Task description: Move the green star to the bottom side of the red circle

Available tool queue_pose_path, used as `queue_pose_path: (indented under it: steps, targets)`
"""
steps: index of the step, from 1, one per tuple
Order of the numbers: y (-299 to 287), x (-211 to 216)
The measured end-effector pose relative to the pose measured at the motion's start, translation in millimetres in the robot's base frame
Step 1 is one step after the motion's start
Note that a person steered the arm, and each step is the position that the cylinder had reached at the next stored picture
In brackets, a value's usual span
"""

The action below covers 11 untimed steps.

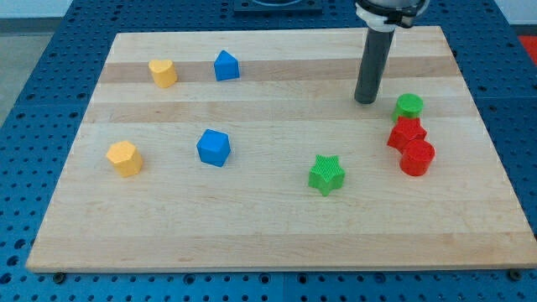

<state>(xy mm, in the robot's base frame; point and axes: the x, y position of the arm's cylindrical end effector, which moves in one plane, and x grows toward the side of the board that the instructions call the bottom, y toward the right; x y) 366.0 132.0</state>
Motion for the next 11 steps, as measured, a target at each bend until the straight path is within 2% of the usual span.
queue_pose_path:
  steps: [1, 2, 3, 4, 6, 7, 8, 9, 11]
  targets:
    - [0.0, 1.8]
    - [-3.3, 68.7]
    - [-3.3, 74.1]
    - [-23.9, 64.5]
    - [-85.7, 81.1]
    - [-85.7, 112.5]
    - [-85.7, 112.5]
    - [-66.4, 134.8]
    - [-69.0, 134.7]
